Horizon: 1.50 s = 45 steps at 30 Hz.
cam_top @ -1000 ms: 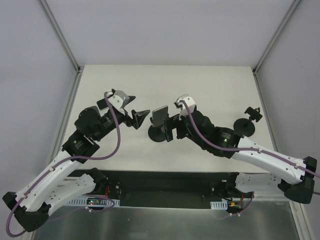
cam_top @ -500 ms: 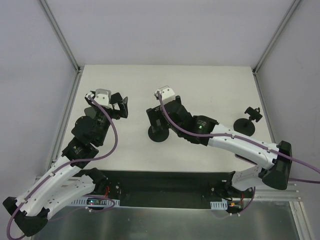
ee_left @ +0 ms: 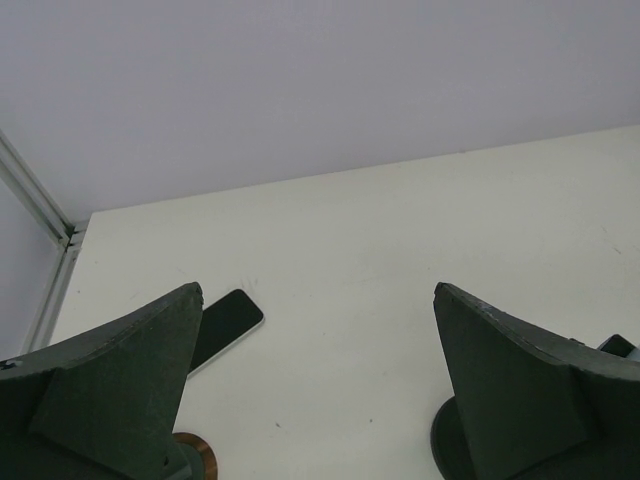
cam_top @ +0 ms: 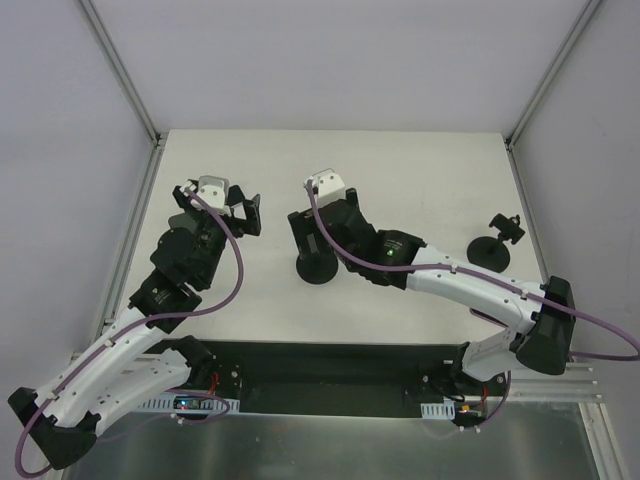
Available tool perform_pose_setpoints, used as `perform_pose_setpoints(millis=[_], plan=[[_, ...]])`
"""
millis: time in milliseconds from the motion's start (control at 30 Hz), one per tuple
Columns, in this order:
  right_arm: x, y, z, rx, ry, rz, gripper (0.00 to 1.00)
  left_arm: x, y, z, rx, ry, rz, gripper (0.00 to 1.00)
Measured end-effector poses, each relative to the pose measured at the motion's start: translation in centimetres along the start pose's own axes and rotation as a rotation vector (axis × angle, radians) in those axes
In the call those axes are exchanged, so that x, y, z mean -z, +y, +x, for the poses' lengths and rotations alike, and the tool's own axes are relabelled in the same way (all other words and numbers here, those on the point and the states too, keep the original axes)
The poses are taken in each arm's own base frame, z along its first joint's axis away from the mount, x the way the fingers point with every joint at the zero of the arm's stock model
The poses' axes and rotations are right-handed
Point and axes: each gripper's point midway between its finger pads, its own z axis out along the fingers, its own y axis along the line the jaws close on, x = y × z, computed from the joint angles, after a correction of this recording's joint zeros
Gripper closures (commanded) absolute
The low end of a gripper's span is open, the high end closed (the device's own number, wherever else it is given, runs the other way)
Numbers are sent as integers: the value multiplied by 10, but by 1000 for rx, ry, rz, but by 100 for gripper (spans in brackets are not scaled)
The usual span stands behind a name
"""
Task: Place the phone on the phone stand
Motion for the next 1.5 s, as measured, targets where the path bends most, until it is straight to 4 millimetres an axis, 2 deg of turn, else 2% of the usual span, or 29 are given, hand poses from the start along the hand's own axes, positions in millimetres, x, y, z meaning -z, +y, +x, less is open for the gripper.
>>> perform_pose_setpoints(millis=[67, 333, 567, 733, 1000, 1133, 1300, 1400, 1500], plan=[[-3, 1, 1, 5, 0, 2, 3, -1, 0, 2, -3, 5, -3, 2], [-9, 1, 0, 23, -9, 7, 24, -2, -1, 4, -9, 13, -5, 2], [-10, -2, -1, 24, -17, 18, 50, -2, -1, 4, -9, 13, -5, 3], [-10, -2, -1, 23, -17, 18, 63, -2, -1, 4, -9, 13, -5, 4], [-11, -4, -2, 17, -20, 32, 98, -2, 0, 4, -8, 12, -5, 4], [-11, -10, -3, 3, -26, 62, 99, -2, 0, 3, -7, 11, -5, 4], [-13, -27, -4, -42, -28, 133, 99, -1, 0, 2, -5, 7, -5, 4], [-14, -47, -5, -67, -28, 205, 99, -1, 1, 2, -4, 5, -6, 5], [-14, -76, -8, -104, -28, 302, 99, 0, 1, 0, -1, 1, -5, 5]])
